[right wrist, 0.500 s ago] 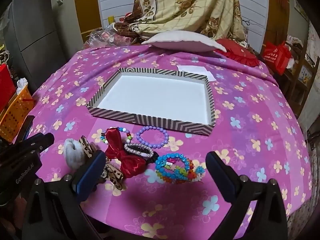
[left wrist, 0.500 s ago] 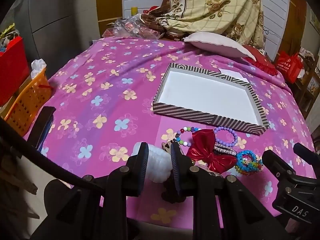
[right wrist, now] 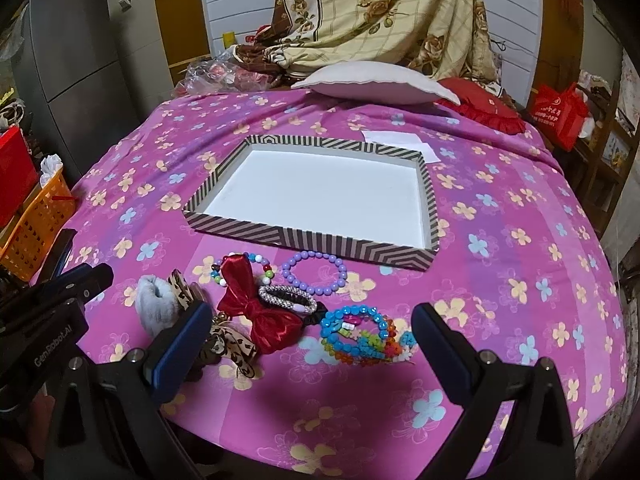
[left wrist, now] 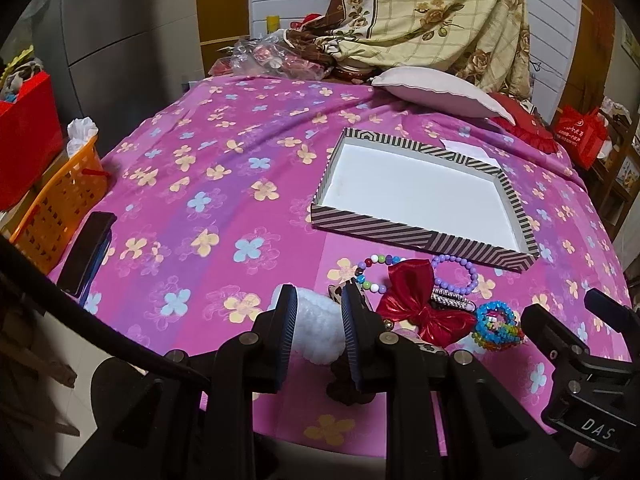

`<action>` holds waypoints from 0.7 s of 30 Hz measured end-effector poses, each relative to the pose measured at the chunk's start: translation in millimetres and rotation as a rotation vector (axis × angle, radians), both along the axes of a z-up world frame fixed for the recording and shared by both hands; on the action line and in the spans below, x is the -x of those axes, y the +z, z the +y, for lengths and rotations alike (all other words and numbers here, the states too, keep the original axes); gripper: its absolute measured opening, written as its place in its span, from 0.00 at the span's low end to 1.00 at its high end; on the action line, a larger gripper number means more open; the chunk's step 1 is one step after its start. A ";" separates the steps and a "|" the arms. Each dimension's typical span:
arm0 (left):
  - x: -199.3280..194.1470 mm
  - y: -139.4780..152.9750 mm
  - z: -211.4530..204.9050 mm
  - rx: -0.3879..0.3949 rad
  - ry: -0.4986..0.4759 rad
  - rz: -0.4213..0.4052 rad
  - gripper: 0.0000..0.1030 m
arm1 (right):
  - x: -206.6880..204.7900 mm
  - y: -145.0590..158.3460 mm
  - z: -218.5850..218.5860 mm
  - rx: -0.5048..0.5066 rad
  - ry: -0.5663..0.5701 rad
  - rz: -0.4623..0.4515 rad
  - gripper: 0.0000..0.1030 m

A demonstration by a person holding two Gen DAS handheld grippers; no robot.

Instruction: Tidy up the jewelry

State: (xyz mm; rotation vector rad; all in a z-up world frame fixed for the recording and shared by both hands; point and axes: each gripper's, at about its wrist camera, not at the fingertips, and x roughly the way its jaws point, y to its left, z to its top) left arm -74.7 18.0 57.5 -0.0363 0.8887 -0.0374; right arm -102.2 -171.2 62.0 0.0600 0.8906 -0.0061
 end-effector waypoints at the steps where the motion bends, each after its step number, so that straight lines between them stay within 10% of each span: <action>1: 0.0 0.1 0.3 0.001 0.000 0.000 0.34 | 0.0 0.0 0.2 -0.001 0.000 0.001 0.99; 21: 0.6 -1.9 0.1 -0.006 0.001 0.000 0.34 | -1.6 -4.9 0.4 -0.042 -0.004 0.065 0.99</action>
